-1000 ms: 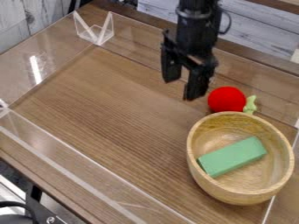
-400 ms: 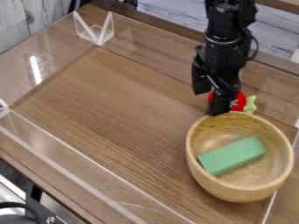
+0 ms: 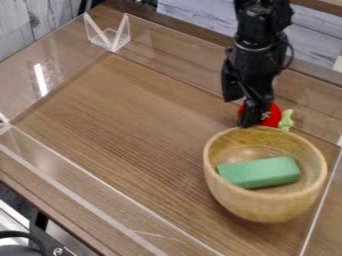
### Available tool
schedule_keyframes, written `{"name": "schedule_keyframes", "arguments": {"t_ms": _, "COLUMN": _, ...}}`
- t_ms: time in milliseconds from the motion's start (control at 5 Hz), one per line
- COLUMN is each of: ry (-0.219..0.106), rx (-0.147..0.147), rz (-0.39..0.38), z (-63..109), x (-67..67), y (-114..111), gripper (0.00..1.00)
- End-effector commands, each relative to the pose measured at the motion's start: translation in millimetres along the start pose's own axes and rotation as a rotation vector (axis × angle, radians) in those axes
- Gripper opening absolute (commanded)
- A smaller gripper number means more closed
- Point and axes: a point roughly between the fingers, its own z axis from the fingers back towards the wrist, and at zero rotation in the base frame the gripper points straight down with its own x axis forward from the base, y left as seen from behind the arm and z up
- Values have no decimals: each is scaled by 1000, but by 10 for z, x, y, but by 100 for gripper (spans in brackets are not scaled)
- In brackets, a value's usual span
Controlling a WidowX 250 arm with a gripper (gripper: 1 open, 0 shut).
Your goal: Move the red object to the left side of the table
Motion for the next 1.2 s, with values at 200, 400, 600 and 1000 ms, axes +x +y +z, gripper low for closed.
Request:
{"name": "schedule_keyframes", "arguments": {"t_ms": 200, "ry": -77, "rx": 64, "rz": 57, "z": 177, "x": 284, "y": 84, "gripper": 100}}
{"name": "schedule_keyframes", "arguments": {"t_ms": 400, "ry": -95, "rx": 78, "rz": 117, "z": 294, "x": 215, "y": 166, "gripper": 100}}
{"name": "schedule_keyframes", "arguments": {"t_ms": 600, "ry": -116, "rx": 89, "rz": 169, "z": 410, "x": 146, "y": 239, "gripper": 100}}
{"name": "schedule_keyframes", "arguments": {"t_ms": 1000, "ry": -121, "rx": 50, "rz": 174, "z": 222, "x": -21, "y": 379, "gripper": 100}}
